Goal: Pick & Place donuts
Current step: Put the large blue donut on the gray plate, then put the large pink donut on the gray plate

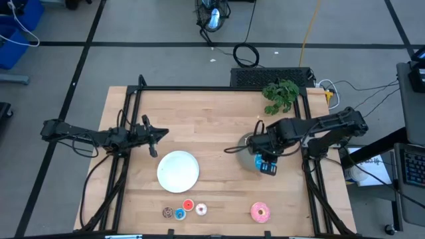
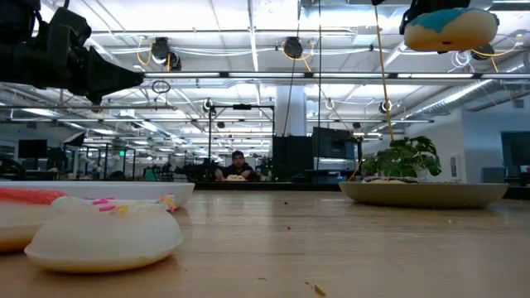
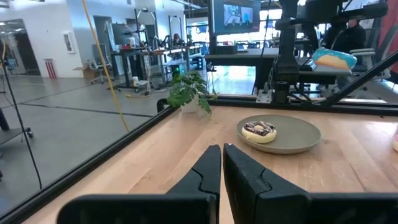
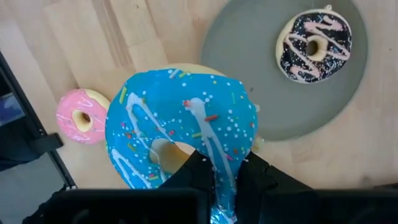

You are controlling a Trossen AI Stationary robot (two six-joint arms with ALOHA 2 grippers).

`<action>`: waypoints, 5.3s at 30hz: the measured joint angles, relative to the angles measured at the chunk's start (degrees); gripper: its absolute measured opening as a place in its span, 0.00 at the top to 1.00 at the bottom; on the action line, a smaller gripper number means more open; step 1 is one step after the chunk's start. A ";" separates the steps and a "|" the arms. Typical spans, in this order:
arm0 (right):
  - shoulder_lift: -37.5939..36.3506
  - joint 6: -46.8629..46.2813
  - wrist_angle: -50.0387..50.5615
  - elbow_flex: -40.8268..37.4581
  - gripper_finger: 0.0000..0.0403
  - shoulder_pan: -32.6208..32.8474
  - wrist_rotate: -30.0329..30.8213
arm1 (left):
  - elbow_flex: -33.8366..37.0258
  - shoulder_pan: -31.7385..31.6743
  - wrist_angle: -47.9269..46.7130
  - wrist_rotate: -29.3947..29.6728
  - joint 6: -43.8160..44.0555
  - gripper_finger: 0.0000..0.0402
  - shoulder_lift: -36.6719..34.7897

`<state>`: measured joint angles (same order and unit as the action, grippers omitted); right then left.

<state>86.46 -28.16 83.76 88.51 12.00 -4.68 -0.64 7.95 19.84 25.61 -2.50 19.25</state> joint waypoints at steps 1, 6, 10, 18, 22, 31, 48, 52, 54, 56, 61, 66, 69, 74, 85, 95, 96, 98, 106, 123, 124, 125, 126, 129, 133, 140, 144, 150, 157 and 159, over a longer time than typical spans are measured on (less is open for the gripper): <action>0.00 0.26 -0.15 0.00 0.93 -0.08 -0.05 | 0.00 -0.01 0.01 0.00 -0.01 0.94 0.00; 0.00 0.02 -0.16 0.00 0.93 -0.78 0.04 | 0.00 0.01 0.18 0.28 -0.39 0.94 0.00; 0.00 -0.27 -0.73 0.00 0.93 -0.79 0.10 | 0.00 -0.01 1.60 0.57 -2.07 0.94 -0.02; 0.00 0.71 -2.34 0.00 0.93 -0.96 3.42 | 0.00 0.01 1.85 0.57 -4.21 0.94 -0.01; 0.00 1.60 -2.62 -0.02 0.93 -2.46 4.80 | 0.00 0.00 1.85 0.55 -3.39 0.94 0.00; 0.00 3.82 -2.53 -0.02 0.93 -5.07 4.65 | 0.00 0.00 1.85 0.50 -3.17 0.94 0.00; 0.04 13.72 -12.64 -14.28 0.93 -14.19 2.02 | 0.00 0.01 1.70 0.42 -1.70 0.94 0.00; 0.04 14.68 -14.78 -20.93 0.93 -15.43 1.43 | 0.00 0.01 1.70 0.42 -1.88 0.94 -0.02; 0.04 14.90 -16.91 -23.98 0.93 -16.02 1.40 | 0.00 0.01 1.70 0.42 -1.88 0.94 -0.02; 0.04 14.96 -19.08 -26.71 0.93 -16.56 1.39 | 0.00 0.01 1.69 0.42 -1.83 0.94 -0.02; 0.04 15.21 -24.45 -32.93 0.93 -17.63 -1.68 | 0.00 -0.01 1.68 0.42 -1.70 0.94 0.00; 0.04 15.39 -27.55 -36.47 0.93 -18.55 -3.04 | 0.00 0.01 1.70 0.42 -1.70 0.94 0.00; 0.04 15.38 -28.53 -37.38 0.93 -19.63 -2.92 | 0.00 0.01 1.70 0.42 -1.70 0.94 -0.02; 0.02 15.45 -29.90 -38.34 0.93 -21.02 -2.92 | 0.00 0.00 1.68 0.42 -1.70 0.94 0.00; 0.02 17.98 -29.47 -38.95 0.84 -21.27 -2.40 | 0.00 0.01 1.68 0.42 -1.73 0.94 0.00; 0.02 17.09 -28.42 -38.95 0.45 -21.26 1.87 | 0.00 0.01 1.68 0.42 -1.75 0.94 -0.01; 0.02 17.09 -28.50 -38.95 0.42 -21.26 1.87 | 0.00 0.01 1.68 0.42 -1.75 0.94 0.00; 0.02 16.96 -28.35 -38.95 0.37 -21.34 1.80 | 0.00 0.01 1.68 0.42 -1.75 0.94 -0.01; 0.02 16.91 -27.96 -38.76 0.29 -21.37 1.67 | 0.00 0.01 1.68 0.42 -1.75 0.94 -0.02; 0.00 11.96 -6.10 -22.18 0.31 -19.71 11.34 | 0.00 -0.01 1.33 0.42 -1.75 0.94 -0.02; 0.00 10.21 -3.28 -20.26 0.32 -18.69 12.56 | 0.00 0.01 1.33 0.42 -1.75 0.94 0.00; -0.04 8.45 -1.13 -18.50 0.32 -17.34 13.87 | 0.00 0.00 1.33 0.42 -1.75 0.94 0.00; -0.41 7.09 0.24 -16.93 0.33 -15.67 15.09 | 0.00 0.01 1.33 0.42 -1.73 0.94 0.00; -1.20 4.03 0.47 -12.87 0.39 -10.05 16.68 | 0.00 0.01 1.33 0.42 -1.75 0.94 0.00; -1.35 -4.40 -1.04 -9.99 0.51 -2.88 15.83 | 0.00 0.01 1.28 0.42 -1.73 0.94 -0.01; -1.29 -14.65 -2.58 -10.03 0.75 6.84 11.37 | 0.00 -0.01 1.26 0.42 -1.26 0.94 -0.01; -1.27 -16.33 -2.82 -10.03 0.87 10.64 10.37 | 0.00 0.00 1.26 0.42 -1.03 0.94 0.00; -1.27 -14.95 -5.56 -10.03 0.99 12.91 9.40 | 0.00 0.00 0.95 0.11 0.04 0.94 0.00; -1.27 -11.75 -11.47 -10.07 0.96 12.86 8.27 | 0.00 -0.01 0.65 -0.04 0.02 0.94 0.00; -1.27 -11.66 -13.40 -10.34 0.96 12.86 7.32 | 0.00 0.01 0.65 -0.05 0.02 0.94 0.00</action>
<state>85.19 -39.81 70.36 78.17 24.86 2.65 -0.64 7.97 20.49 25.55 -2.48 19.25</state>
